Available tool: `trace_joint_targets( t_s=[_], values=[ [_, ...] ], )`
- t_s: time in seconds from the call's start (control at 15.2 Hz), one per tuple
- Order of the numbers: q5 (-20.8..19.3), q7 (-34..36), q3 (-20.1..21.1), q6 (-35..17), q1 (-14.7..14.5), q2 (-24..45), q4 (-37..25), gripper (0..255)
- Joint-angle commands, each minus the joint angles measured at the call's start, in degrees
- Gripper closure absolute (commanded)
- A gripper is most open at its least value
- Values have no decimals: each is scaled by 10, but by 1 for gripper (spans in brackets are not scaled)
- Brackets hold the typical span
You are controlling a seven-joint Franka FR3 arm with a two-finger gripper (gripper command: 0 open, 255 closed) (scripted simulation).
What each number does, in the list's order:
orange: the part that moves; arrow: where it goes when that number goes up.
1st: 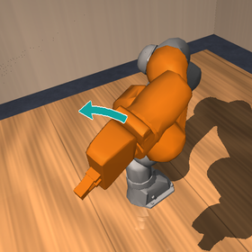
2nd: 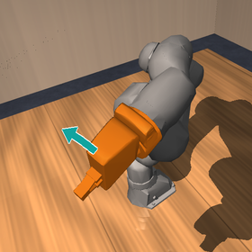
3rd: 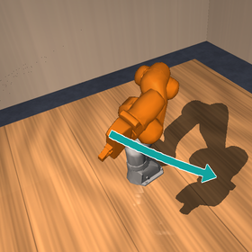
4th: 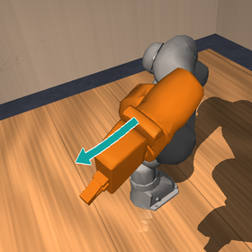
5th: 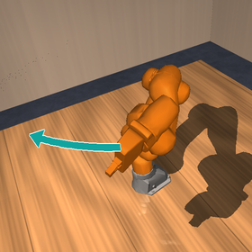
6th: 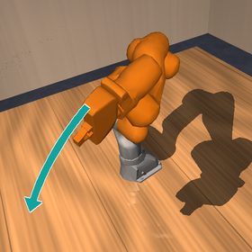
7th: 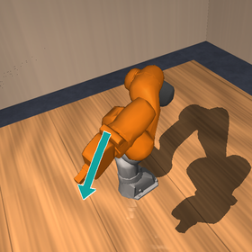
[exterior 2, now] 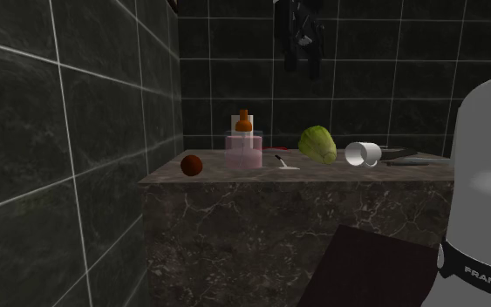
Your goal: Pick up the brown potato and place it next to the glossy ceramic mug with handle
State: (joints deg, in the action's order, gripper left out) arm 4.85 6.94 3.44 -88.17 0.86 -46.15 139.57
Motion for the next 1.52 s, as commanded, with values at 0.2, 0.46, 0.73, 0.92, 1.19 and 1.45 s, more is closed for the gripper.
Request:
trace_joint_targets(
  t_s=[0.2, 0.46, 0.73, 0.92, 1.19, 1.45],
  values=[
    [-4, 4, 3, -43, 7, 69, -22, 0],
    [-11, 10, 6, -92, 16, 164, -61, 0],
    [-19, 19, 8, -130, 24, 258, -112, 0],
    [-27, 26, 8, -150, 29, 328, -158, 0],
    [-38, 36, 8, -166, 34, 422, -229, 0],
    [-48, 46, 5, -170, 37, 516, -313, 0]
  ],
)
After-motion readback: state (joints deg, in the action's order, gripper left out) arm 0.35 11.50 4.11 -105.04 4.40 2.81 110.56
